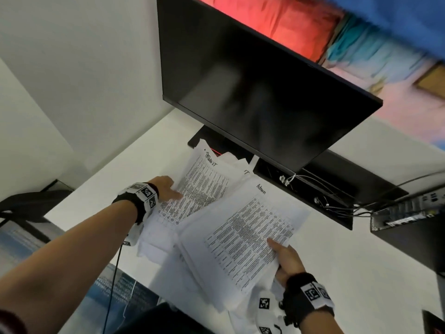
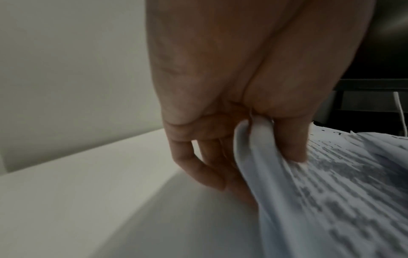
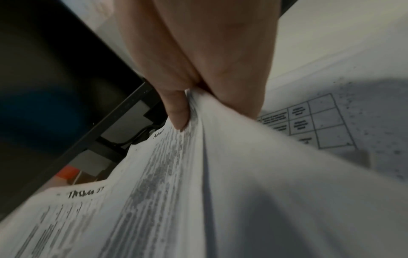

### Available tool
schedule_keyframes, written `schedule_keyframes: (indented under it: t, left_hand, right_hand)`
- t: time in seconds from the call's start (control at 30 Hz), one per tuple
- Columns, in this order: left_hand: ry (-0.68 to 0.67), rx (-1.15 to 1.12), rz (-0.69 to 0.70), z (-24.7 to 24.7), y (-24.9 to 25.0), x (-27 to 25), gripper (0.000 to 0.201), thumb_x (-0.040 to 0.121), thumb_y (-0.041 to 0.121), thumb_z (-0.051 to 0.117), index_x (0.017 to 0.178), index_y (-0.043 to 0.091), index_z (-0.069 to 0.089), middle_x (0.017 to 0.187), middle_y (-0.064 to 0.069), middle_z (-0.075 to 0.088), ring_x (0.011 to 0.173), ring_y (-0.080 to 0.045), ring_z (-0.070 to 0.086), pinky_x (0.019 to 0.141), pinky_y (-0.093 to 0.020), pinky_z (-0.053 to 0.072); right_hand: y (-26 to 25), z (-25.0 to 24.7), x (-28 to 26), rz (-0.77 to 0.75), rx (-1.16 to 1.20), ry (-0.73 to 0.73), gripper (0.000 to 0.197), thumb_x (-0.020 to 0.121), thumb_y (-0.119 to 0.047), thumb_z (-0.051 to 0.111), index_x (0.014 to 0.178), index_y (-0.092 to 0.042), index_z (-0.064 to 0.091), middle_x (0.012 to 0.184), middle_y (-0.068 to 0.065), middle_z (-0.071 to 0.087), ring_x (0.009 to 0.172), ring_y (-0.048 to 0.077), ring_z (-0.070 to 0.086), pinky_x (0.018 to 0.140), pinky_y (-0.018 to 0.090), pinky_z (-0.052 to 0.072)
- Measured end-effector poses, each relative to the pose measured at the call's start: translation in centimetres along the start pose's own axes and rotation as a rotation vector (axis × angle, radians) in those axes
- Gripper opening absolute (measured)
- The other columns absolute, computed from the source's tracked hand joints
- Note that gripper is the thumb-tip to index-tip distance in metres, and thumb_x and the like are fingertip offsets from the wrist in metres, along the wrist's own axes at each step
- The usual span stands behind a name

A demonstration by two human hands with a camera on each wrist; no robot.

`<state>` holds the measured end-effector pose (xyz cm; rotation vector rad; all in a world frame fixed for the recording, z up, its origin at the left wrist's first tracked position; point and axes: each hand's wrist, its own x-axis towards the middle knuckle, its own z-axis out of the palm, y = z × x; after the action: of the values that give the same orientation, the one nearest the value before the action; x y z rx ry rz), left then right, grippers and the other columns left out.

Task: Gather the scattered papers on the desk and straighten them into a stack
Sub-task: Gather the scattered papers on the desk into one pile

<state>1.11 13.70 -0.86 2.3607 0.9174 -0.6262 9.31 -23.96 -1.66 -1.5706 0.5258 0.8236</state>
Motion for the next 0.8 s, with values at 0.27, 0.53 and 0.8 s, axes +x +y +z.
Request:
schedule_keyframes:
  t: [0.27, 0.53, 0.8]
  left_hand:
    - [0.348, -0.233, 0.219, -6.3, -0.2, -2.2, 0.031, 0.102, 0.032, 0.049, 0.075, 0.020, 0.057, 0.074, -0.003, 0.066, 0.076, -0.026, 0.059, 0.069, -0.030, 0.040]
    - [0.008, -0.566, 0.281, -5.9, 2.6, -3.0, 0.016, 0.094, 0.029, 0.065, 0.088, 0.017, 0.071, 0.074, 0.007, 0.071, 0.066, -0.014, 0.061, 0.065, -0.027, 0.051]
    - [0.207, -0.207, -0.071, 2.1, 4.2, 0.3, 0.104, 0.060, 0.058, 0.085, 0.143, 0.014, 0.040, 0.141, -0.011, 0.042, 0.132, -0.032, 0.040, 0.106, -0.053, 0.038]
  right_hand:
    - [-1.4, -0.4, -0.4, -0.256, -0.385, 0.129, 0.046, 0.100, -0.005, 0.054, 0.145, -0.006, 0.046, 0.141, 0.010, 0.058, 0.127, 0.033, 0.058, 0.102, 0.037, 0.043]
    - [-2.6, 0.6, -0.9, -0.265, -0.290, 0.030, 0.096, 0.094, -0.013, 0.066, 0.162, -0.026, -0.001, 0.169, 0.007, 0.012, 0.154, 0.027, 0.019, 0.119, 0.044, 0.024]
    - [-2.3, -2.6, 0.7, -0.206, -0.805, 0.443, 0.081, 0.086, -0.051, 0.067, 0.149, -0.008, 0.040, 0.148, 0.022, 0.047, 0.135, 0.039, 0.045, 0.110, 0.045, 0.037]
